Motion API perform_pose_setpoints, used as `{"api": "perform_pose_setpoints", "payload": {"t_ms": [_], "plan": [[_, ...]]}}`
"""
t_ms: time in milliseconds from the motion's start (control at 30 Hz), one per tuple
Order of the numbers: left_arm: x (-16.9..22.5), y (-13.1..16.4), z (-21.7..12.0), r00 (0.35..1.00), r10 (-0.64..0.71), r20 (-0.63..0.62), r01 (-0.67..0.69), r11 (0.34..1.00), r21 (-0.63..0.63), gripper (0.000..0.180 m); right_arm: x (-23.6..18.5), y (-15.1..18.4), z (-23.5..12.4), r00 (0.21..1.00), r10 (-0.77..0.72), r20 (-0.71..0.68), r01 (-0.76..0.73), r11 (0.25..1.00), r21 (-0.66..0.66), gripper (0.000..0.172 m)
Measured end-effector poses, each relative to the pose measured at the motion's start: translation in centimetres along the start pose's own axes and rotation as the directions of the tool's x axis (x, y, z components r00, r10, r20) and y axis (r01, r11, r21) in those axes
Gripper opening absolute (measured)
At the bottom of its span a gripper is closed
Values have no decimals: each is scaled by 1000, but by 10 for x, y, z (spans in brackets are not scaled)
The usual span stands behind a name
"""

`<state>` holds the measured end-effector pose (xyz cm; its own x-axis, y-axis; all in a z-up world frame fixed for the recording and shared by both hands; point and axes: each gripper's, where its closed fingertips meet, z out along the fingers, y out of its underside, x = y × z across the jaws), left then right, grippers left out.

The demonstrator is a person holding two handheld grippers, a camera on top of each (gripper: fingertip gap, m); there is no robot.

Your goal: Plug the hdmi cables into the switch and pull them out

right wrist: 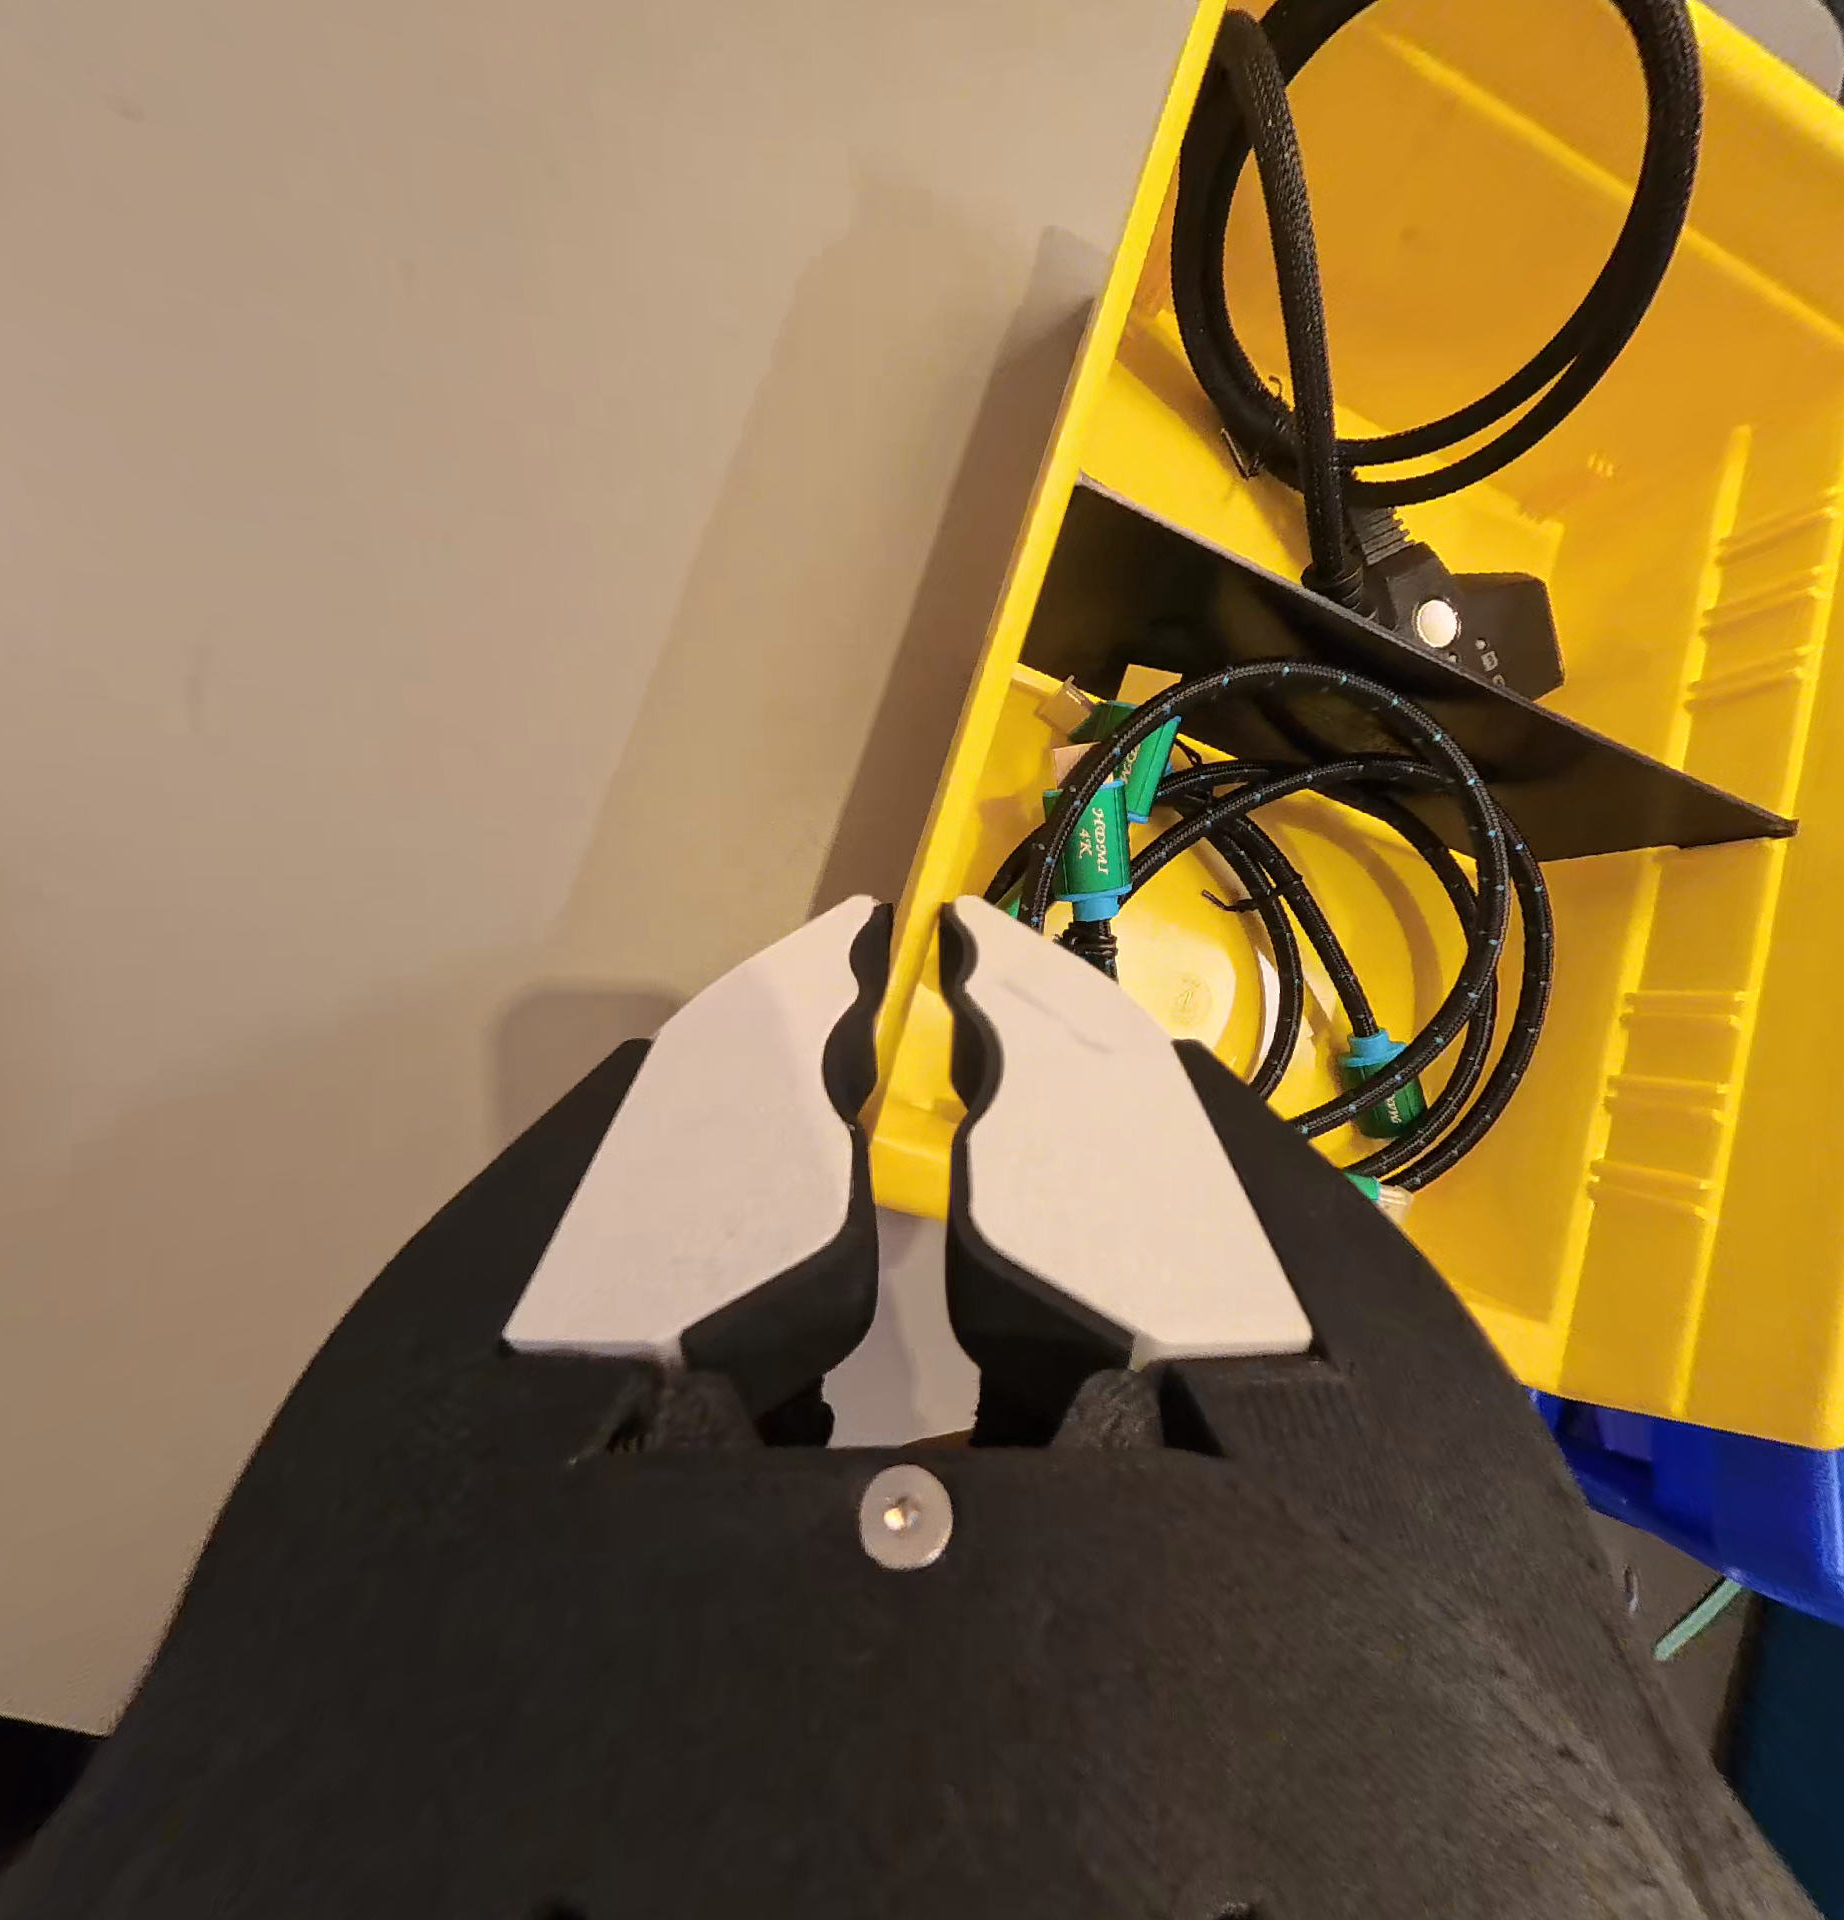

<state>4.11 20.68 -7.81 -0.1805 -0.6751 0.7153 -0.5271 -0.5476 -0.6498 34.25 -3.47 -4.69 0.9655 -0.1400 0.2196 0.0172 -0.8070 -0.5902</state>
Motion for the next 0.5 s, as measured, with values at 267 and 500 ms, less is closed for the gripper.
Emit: {"api": "perform_pose_setpoints", "payload": {"t_ms": [267, 500], "plan": [[0, 0, 0, 1000, 1, 3, -1, 1000, 1, 26, -23, -36, -32, 990, -117, -77, 126, 984, 123, 23], [0, 3, 4, 993, 94, 74, -92, 995, -30, 26, -114, -58, -12, 966, -249, 68, 226, 943, 246, 28]]}}
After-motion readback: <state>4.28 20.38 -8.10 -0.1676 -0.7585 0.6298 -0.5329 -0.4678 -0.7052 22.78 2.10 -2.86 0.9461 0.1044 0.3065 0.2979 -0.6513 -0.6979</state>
